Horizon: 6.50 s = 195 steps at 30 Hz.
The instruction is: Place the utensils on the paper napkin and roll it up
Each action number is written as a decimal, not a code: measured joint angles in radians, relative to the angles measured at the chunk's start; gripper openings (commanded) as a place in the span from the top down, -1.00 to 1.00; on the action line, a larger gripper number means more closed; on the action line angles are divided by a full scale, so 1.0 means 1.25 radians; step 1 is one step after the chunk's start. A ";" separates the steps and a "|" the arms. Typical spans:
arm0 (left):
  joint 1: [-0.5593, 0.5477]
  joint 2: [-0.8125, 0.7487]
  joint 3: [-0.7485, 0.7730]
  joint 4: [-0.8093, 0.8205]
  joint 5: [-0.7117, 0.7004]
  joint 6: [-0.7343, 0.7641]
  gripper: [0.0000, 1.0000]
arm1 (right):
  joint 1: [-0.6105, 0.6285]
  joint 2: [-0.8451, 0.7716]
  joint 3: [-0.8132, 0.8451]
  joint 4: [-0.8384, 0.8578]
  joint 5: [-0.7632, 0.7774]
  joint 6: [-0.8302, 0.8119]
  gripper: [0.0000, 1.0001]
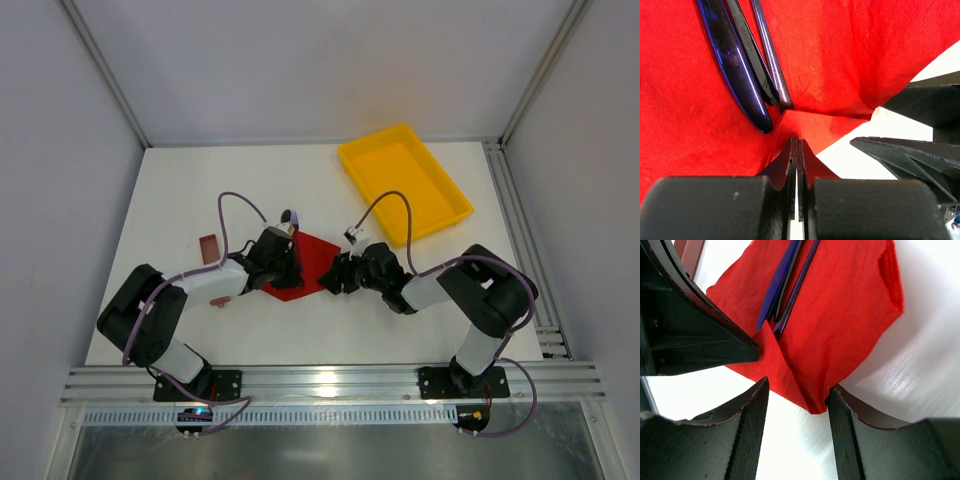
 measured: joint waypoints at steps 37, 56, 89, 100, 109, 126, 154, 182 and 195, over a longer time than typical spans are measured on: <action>-0.001 0.000 0.000 -0.012 -0.011 0.015 1.00 | -0.001 -0.010 0.001 -0.043 0.024 0.086 0.44; -0.002 0.000 0.000 -0.024 -0.013 0.016 1.00 | -0.001 -0.010 0.001 -0.049 0.010 0.130 0.92; -0.002 0.000 0.000 -0.023 -0.013 0.015 1.00 | 0.014 0.002 0.000 -0.017 -0.020 0.164 0.31; -0.002 0.000 0.000 -0.023 -0.013 0.015 1.00 | 0.018 0.013 0.000 -0.008 -0.017 0.175 0.40; -0.002 0.000 0.000 -0.023 -0.013 0.015 1.00 | 0.023 0.013 0.000 -0.020 -0.009 0.176 0.46; -0.002 0.005 0.000 -0.020 -0.013 0.012 1.00 | 0.061 -0.006 0.058 -0.155 0.082 0.152 0.92; -0.002 0.015 0.000 -0.002 -0.006 0.009 1.00 | 0.115 -0.049 0.150 -0.339 0.227 0.129 0.63; -0.002 0.016 0.000 0.001 -0.006 -0.006 0.98 | 0.147 0.007 0.168 -0.277 0.183 0.151 0.53; -0.002 0.000 0.018 -0.053 -0.049 -0.012 0.24 | 0.147 0.031 0.168 -0.258 0.180 0.151 0.51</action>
